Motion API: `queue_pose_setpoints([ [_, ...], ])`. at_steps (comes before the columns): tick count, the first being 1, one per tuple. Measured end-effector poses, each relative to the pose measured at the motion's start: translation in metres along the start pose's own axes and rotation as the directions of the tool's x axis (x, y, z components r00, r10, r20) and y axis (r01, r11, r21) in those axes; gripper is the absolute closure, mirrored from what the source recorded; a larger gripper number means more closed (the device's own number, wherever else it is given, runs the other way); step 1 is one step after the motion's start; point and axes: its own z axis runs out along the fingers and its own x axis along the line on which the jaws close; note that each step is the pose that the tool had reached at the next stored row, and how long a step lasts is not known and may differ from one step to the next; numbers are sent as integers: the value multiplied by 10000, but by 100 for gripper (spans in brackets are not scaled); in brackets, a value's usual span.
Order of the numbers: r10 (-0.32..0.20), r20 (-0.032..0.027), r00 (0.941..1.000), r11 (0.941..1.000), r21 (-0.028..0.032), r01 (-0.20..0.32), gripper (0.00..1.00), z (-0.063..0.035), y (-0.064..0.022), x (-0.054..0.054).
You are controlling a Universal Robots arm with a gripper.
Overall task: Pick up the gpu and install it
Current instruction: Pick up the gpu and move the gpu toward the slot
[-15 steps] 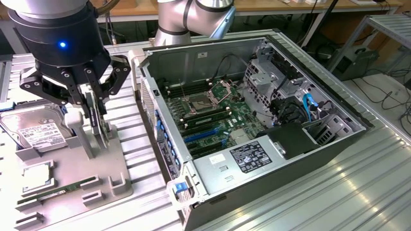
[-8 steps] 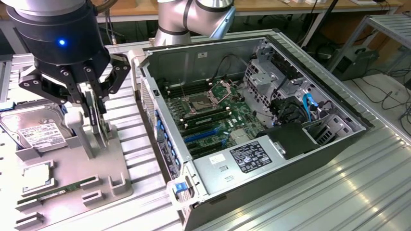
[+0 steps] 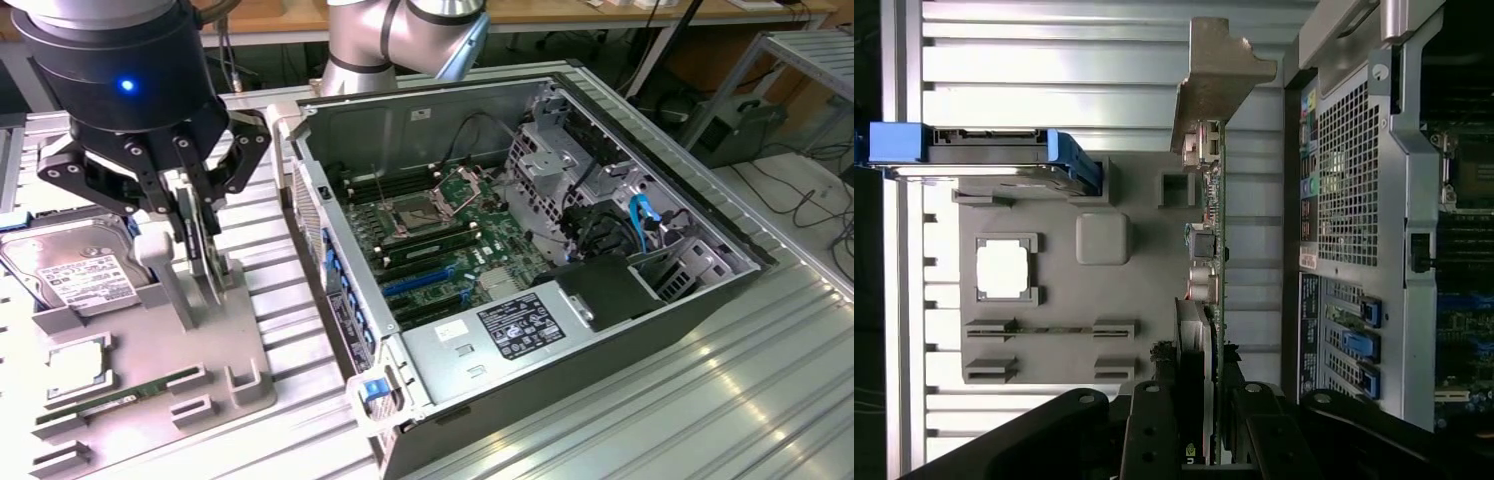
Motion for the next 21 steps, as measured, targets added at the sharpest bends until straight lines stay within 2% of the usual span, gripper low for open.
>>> queue_pose_setpoints([
  [9,0,0,10000,10000,0,0,73,-109,5,-3],
  [16,0,2,10000,10000,-2,0,73,-316,15,-8],
  [21,0,1,10000,10000,-2,0,73,-410,19,-10],
])
